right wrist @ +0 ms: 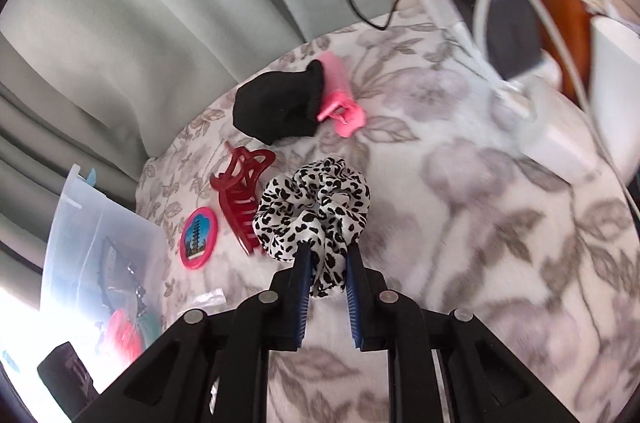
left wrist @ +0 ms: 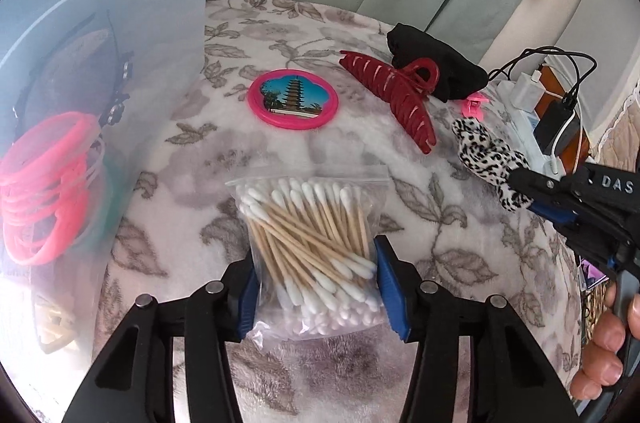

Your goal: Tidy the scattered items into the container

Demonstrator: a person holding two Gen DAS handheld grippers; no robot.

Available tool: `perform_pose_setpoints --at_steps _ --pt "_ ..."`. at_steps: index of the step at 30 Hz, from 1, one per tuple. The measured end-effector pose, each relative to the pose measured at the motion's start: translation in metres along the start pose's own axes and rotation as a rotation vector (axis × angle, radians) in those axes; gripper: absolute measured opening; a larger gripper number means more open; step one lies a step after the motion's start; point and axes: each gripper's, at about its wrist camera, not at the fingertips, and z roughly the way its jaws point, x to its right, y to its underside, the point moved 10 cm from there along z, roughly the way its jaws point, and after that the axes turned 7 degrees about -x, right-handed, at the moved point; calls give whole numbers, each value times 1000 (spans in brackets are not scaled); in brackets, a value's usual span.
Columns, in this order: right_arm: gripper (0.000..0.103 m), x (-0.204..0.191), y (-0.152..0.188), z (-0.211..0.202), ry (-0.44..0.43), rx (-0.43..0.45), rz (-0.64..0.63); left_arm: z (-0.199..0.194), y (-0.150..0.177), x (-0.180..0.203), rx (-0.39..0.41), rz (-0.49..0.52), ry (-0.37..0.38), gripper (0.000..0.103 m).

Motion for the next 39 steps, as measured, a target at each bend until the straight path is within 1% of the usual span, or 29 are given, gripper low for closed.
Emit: perform_pose_setpoints --at_steps 3,9,12,15,24,27,35,39 --pt "18 6 11 -20 -22 18 25 -4 6 -3 -6 -15 3 50" --pt "18 3 25 -57 -65 62 24 -19 21 0 -25 -20 10 47" --pt "18 -2 28 -76 -83 92 16 -31 26 6 -19 -4 11 47" --pt "18 -7 31 -95 -101 121 11 -46 28 15 4 14 19 46" --pt "18 -24 36 -147 -142 208 -6 -108 20 37 120 66 58 46" --pt "18 -30 36 -164 -162 238 -11 -134 12 38 179 61 67 46" --pt "18 -60 41 -200 -196 304 -73 -210 -9 35 353 32 121 46" --pt "18 -78 45 -215 -204 329 -105 -242 -15 28 422 22 141 46"
